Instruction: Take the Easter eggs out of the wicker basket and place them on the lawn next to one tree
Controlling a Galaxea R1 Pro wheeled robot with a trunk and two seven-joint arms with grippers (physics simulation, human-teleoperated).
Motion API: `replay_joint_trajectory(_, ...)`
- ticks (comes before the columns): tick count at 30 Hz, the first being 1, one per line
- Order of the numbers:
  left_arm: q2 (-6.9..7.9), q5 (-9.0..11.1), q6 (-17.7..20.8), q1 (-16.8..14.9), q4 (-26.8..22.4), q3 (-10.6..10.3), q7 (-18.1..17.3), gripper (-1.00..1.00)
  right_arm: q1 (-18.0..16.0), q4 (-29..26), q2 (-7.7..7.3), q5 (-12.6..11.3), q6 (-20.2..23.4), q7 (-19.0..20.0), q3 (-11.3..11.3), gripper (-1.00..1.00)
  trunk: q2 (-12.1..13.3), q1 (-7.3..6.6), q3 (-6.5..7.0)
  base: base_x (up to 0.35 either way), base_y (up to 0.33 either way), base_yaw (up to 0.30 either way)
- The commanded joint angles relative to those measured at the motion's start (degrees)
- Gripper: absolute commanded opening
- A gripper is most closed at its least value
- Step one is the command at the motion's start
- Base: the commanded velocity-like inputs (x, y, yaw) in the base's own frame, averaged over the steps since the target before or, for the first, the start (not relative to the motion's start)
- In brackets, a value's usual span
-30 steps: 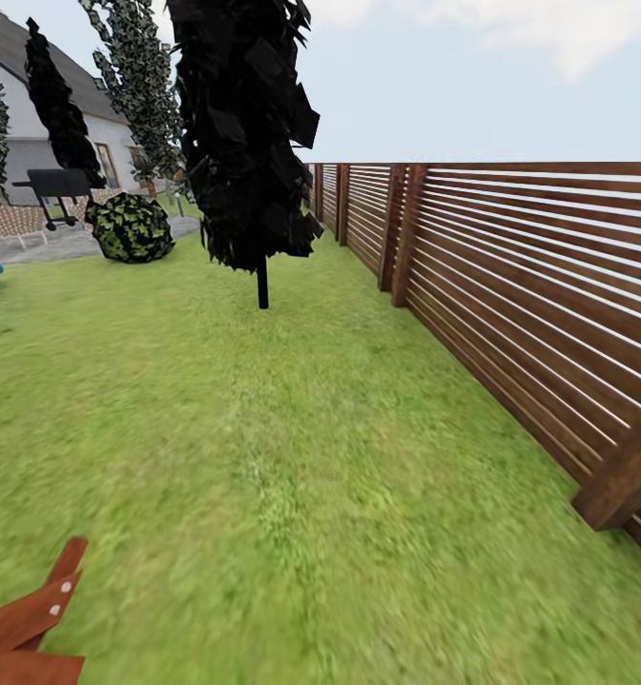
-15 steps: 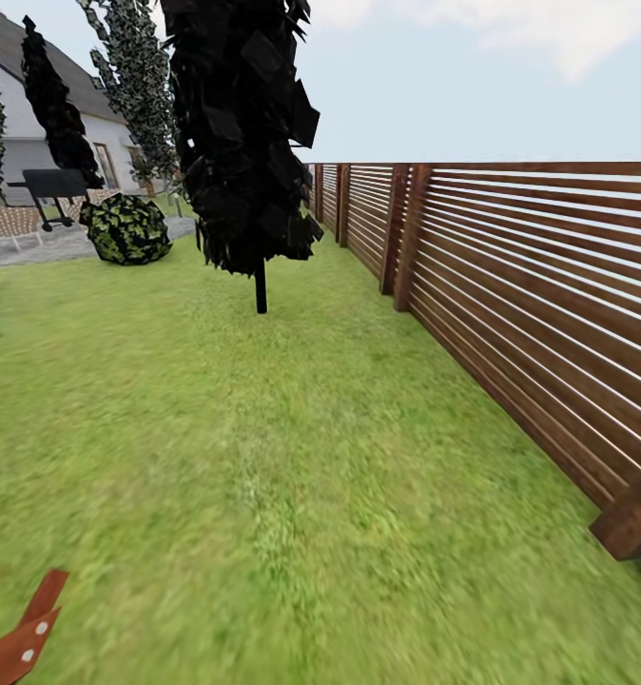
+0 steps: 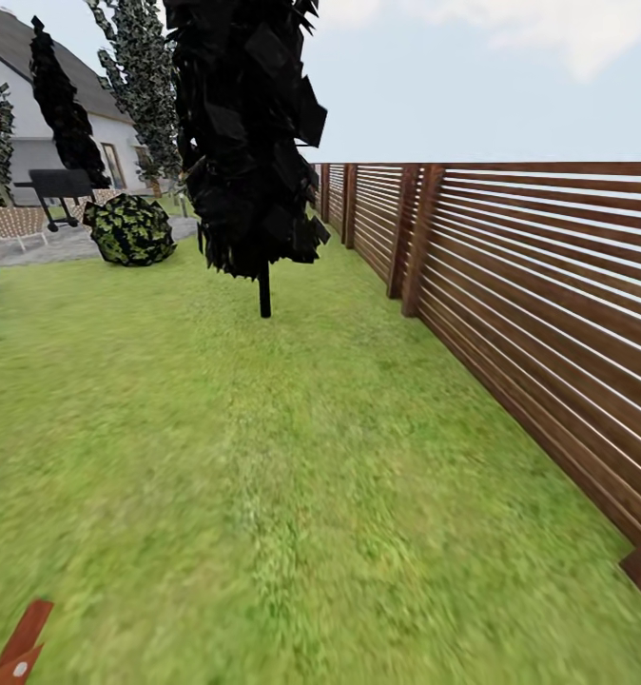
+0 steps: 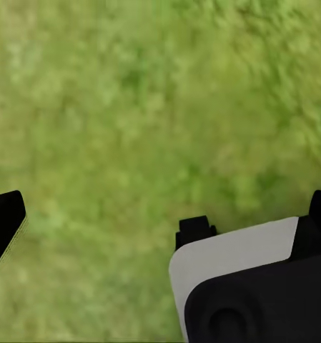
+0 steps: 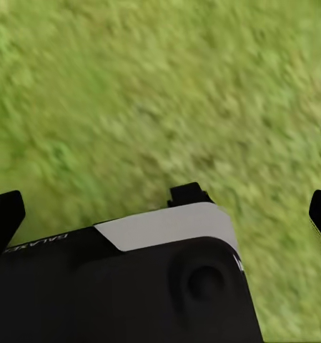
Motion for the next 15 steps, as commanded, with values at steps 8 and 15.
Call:
replay_joint_trajectory(8,0.02,-0.23,-0.19,-0.04,0.03,-0.2,0.07,1.0,-0.03,0.03,0.08,-0.16,-0.53,0.08,-0.43,1.0,-0.03,0.04,-0.06,0.33,0.0,0.17)
replay_joint_trajectory(15,0.07,-0.23,-0.26,-0.04,0.06,-0.2,0.1,1.0,-0.03,0.03,0.35,0.08,-0.6,0.08,-0.36,1.0,-0.03,0.04,-0.06,0.329,0.0,0.267)
